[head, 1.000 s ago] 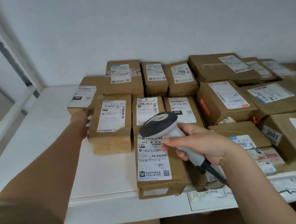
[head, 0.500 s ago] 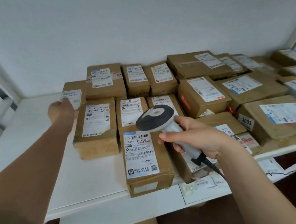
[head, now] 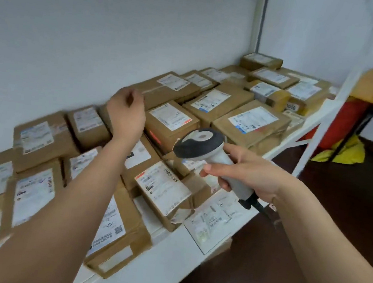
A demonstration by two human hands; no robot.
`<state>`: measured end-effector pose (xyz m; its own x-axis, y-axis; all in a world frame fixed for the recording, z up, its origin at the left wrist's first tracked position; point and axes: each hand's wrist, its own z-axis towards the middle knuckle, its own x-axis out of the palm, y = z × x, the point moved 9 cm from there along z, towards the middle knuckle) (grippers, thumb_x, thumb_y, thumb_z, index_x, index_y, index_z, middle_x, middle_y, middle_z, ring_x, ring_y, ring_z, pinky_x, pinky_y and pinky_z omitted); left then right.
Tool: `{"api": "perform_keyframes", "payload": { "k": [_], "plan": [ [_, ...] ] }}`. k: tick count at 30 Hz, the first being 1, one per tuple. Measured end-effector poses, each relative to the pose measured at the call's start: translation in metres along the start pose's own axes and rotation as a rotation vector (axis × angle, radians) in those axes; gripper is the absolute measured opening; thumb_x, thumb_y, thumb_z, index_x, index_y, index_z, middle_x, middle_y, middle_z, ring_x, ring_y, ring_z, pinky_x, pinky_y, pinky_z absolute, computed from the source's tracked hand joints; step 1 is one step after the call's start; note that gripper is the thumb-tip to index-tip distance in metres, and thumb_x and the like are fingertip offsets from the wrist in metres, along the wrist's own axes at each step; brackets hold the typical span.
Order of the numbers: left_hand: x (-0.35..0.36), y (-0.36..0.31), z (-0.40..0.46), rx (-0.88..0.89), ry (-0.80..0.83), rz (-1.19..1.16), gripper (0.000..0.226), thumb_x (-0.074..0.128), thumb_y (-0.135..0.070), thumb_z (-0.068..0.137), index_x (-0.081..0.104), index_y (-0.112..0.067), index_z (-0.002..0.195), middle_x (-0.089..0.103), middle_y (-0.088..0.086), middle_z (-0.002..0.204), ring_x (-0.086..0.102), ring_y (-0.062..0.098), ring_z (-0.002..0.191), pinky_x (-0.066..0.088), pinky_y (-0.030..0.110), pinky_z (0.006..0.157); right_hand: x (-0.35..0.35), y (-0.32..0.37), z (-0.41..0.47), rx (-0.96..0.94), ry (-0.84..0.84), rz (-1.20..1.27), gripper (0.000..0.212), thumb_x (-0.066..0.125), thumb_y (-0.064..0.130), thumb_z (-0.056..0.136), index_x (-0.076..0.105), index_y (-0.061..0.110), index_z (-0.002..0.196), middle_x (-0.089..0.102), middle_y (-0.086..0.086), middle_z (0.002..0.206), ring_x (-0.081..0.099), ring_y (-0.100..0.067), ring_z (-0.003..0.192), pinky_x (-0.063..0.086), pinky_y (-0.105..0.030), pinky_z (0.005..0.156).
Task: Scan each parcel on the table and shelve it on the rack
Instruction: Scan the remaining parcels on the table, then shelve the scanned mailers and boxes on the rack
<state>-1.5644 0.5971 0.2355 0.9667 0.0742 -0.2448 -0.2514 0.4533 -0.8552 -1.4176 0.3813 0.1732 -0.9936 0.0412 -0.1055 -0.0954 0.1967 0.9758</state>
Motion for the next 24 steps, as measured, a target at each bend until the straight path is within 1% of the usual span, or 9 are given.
{"api": "perform_keyframes", "payload": {
  "k": [1, 4, 7, 9, 11, 14, 16, 20, 24],
  "plan": [
    [0.028, -0.017, -0.006, 0.017, 0.054, -0.011, 0.030, 0.046, -0.015, 0.090, 0.063, 0.004, 0.075, 0.062, 0.019, 0.071, 0.053, 0.016, 0.064, 0.042, 0.031, 0.062, -0.020, -0.002, -0.010, -0.011, -0.036, 0.009, 0.025, 0.067, 0.016, 0.092, 0.059, 0.019, 0.115, 0.071, -0.009, 0.098, 0.052, -0.011, 0.060, 0.047, -0.024, 0.058],
    [0.113, -0.071, -0.028, 0.043, 0.236, -0.131, 0.029, 0.049, -0.014, 0.090, 0.063, -0.014, 0.065, 0.064, 0.002, 0.068, 0.058, 0.016, 0.067, 0.050, 0.034, 0.068, -0.084, -0.012, -0.039, -0.037, -0.146, 0.057, 0.024, 0.067, 0.017, 0.092, 0.060, 0.019, 0.115, 0.072, -0.004, 0.092, 0.052, -0.010, 0.060, 0.046, -0.025, 0.059],
    [0.200, -0.121, -0.056, 0.079, 0.389, -0.208, 0.029, 0.051, -0.010, 0.092, 0.063, -0.016, 0.067, 0.063, -0.001, 0.067, 0.057, 0.013, 0.063, 0.053, 0.038, 0.068, -0.156, -0.030, -0.068, -0.038, -0.289, 0.117, 0.027, 0.068, 0.018, 0.092, 0.060, 0.016, 0.118, 0.073, -0.011, 0.102, 0.052, -0.012, 0.060, 0.046, -0.027, 0.060],
    [0.260, -0.152, -0.080, 0.111, 0.471, -0.242, 0.026, 0.051, -0.007, 0.093, 0.063, -0.013, 0.071, 0.062, 0.003, 0.068, 0.056, 0.012, 0.061, 0.051, 0.034, 0.065, -0.207, -0.044, -0.089, -0.041, -0.369, 0.154, 0.028, 0.067, 0.016, 0.093, 0.059, 0.014, 0.119, 0.073, -0.010, 0.100, 0.051, -0.012, 0.058, 0.046, -0.027, 0.058],
    [0.323, -0.182, -0.105, 0.160, 0.533, -0.242, 0.022, 0.053, -0.007, 0.094, 0.064, -0.011, 0.075, 0.064, 0.015, 0.072, 0.056, 0.017, 0.064, 0.052, 0.034, 0.065, -0.263, -0.059, -0.113, -0.028, -0.445, 0.180, 0.027, 0.066, 0.016, 0.093, 0.059, 0.013, 0.119, 0.072, -0.011, 0.099, 0.051, -0.011, 0.057, 0.045, -0.027, 0.057],
    [0.422, -0.226, -0.146, 0.185, 0.603, -0.278, 0.020, 0.055, -0.008, 0.093, 0.060, -0.013, 0.074, 0.064, 0.026, 0.080, 0.056, 0.022, 0.065, 0.054, 0.039, 0.063, -0.354, -0.084, -0.162, 0.015, -0.591, 0.181, 0.025, 0.066, 0.016, 0.092, 0.060, 0.016, 0.117, 0.072, -0.015, 0.103, 0.051, -0.012, 0.057, 0.045, -0.030, 0.059],
    [0.489, -0.253, -0.173, 0.171, 0.667, -0.297, 0.019, 0.055, -0.009, 0.092, 0.057, -0.012, 0.073, 0.063, 0.028, 0.082, 0.057, 0.023, 0.065, 0.054, 0.041, 0.063, -0.415, -0.099, -0.204, 0.045, -0.713, 0.202, 0.025, 0.066, 0.018, 0.093, 0.060, 0.016, 0.118, 0.073, -0.012, 0.100, 0.052, -0.012, 0.056, 0.046, -0.030, 0.058],
    [0.608, -0.304, -0.236, 0.197, 0.805, -0.332, 0.023, 0.054, -0.010, 0.090, 0.052, -0.012, 0.067, 0.063, 0.025, 0.076, 0.058, 0.020, 0.059, 0.053, 0.037, 0.061, -0.528, -0.123, -0.287, 0.060, -1.004, 0.256, 0.024, 0.063, 0.017, 0.095, 0.058, 0.012, 0.119, 0.071, -0.010, 0.097, 0.051, -0.010, 0.053, 0.046, -0.027, 0.053],
    [0.717, -0.315, -0.289, 0.121, 0.967, -0.301, 0.019, 0.055, -0.007, 0.090, 0.056, 0.008, 0.078, 0.065, 0.026, 0.079, 0.055, 0.007, 0.052, 0.044, 0.017, 0.052, -0.604, -0.160, -0.340, 0.044, -1.251, 0.403, 0.022, 0.062, 0.014, 0.095, 0.058, 0.012, 0.116, 0.070, -0.008, 0.093, 0.049, -0.008, 0.050, 0.045, -0.023, 0.048]
  ]
}}
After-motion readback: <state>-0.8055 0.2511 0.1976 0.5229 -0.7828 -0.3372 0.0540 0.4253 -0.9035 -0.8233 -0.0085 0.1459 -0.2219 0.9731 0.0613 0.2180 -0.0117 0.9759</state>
